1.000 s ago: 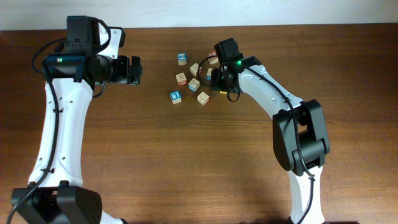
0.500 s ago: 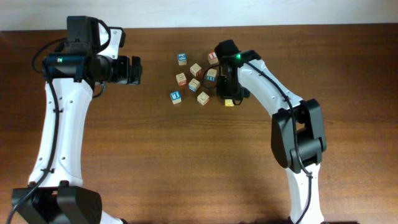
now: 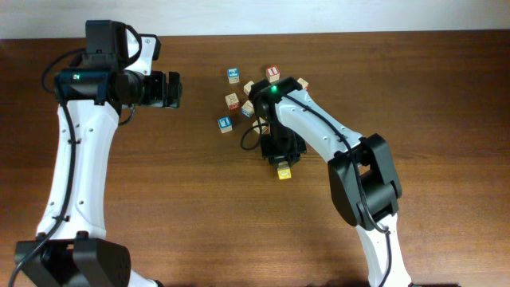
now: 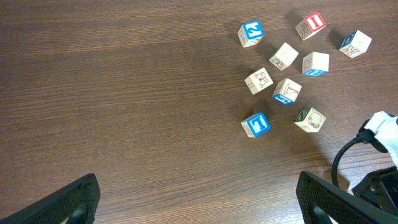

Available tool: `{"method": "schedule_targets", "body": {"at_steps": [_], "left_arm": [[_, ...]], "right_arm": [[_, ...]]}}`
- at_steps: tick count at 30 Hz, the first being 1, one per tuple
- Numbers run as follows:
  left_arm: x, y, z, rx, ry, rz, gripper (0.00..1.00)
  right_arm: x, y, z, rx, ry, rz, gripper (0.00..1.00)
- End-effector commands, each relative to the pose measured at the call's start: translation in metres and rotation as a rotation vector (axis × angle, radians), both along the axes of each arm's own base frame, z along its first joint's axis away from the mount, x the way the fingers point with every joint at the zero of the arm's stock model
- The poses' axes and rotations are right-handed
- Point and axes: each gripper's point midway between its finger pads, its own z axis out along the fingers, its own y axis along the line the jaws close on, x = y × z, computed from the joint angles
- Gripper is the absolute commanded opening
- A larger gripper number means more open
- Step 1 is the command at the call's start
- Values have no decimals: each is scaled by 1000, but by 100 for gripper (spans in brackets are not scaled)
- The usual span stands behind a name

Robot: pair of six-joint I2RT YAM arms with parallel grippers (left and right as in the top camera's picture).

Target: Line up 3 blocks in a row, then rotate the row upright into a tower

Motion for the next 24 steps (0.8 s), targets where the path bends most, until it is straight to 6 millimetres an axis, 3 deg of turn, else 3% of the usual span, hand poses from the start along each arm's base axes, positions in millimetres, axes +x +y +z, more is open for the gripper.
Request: {"method": "schedule_targets", "body": {"at_steps": [1,4,6,8,10,14,19,21,23,24], "left_arm": [[2,1,7,-13,-17,7,99],[2,1,7,-14,-17,7,99],[3,1,8,-14,-18,7,99],[3,1,8,-14,-20,8,99],[3,1,8,-14,-20,7,99],[3,1,8,-14,-20,7,99],[3,1,8,-14,-20,7,99],[3,1,8,-14,-18,7,99],[2,1,7,-14,-17,7,99],[2,1,7,-14,-17,7,99]], "right_arm": [[1,-1,-1,12,-1,31,48],[7,-1,1,35,-12,45,52],[40,11,22,141,-111,98,53],[94,25,45,228,-316,91,64],[135,42,61,301,-492,123,67],[182,67,61,381,-668,93,68],[193,78,15,371,-647,-38,70],[189,77,0,361,-614,-76,58],[185,75,-9,347,-584,-95,54],[182,73,-12,340,-569,-105,47]]}}
